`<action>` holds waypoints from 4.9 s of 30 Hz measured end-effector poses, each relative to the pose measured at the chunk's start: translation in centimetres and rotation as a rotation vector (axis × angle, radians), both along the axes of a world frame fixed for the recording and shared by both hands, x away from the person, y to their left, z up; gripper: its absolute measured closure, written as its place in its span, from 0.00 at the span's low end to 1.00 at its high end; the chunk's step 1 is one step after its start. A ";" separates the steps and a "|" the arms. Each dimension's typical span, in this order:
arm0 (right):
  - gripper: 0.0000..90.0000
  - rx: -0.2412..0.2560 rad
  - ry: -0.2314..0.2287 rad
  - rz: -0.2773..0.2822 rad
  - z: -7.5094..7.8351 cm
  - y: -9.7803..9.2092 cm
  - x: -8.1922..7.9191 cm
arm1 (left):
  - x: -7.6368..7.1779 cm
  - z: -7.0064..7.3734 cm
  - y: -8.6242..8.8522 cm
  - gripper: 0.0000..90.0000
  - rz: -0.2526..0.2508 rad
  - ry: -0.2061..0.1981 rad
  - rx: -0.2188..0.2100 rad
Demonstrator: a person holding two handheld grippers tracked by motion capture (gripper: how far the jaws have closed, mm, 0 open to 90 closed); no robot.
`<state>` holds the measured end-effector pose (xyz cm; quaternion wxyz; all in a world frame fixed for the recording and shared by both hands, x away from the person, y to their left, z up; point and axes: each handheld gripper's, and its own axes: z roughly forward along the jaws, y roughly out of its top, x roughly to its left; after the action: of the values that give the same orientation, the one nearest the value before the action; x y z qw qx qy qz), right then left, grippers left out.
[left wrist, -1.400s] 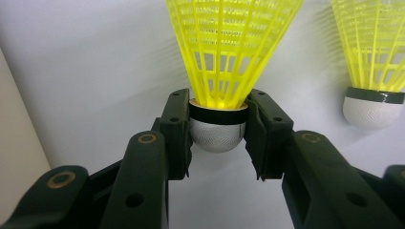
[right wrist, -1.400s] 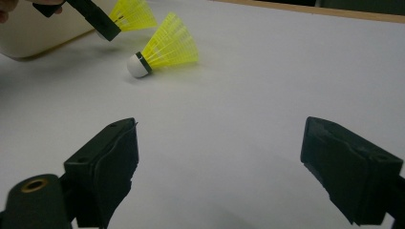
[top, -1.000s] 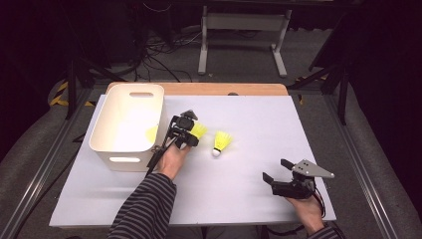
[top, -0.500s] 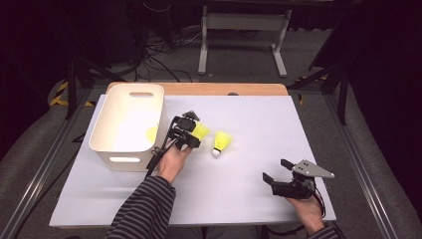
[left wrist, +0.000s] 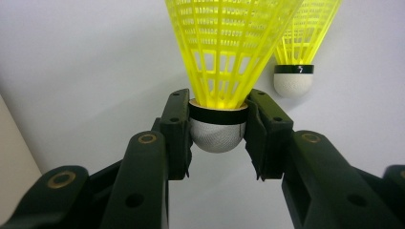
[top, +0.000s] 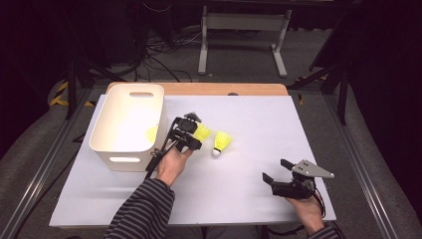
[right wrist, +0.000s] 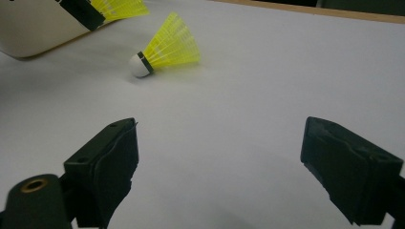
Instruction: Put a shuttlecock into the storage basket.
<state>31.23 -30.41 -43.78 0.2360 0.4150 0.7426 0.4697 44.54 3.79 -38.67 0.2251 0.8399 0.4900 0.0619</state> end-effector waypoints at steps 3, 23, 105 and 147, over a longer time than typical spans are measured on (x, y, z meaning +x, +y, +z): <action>0.15 0.001 0.000 0.000 0.0 0.0 0.0 | -0.2 0.1 0.1 0.71 -0.008 -0.006 0.003; 0.15 -0.003 -0.002 0.002 0.0 0.0 0.0 | -1.1 0.7 0.3 0.71 -0.046 -0.007 0.006; 0.15 -0.014 0.001 0.007 0.0 0.1 0.0 | -3.0 6.3 4.0 0.71 -0.105 -0.014 -0.001; 0.15 -0.015 0.002 0.009 0.0 0.2 0.0 | -2.7 8.6 6.6 0.71 -0.066 -0.038 -0.032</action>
<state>31.19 -30.25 -43.83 0.2361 0.4103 0.7482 0.4648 41.87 10.42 -30.11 0.2497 0.8507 0.4583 0.0627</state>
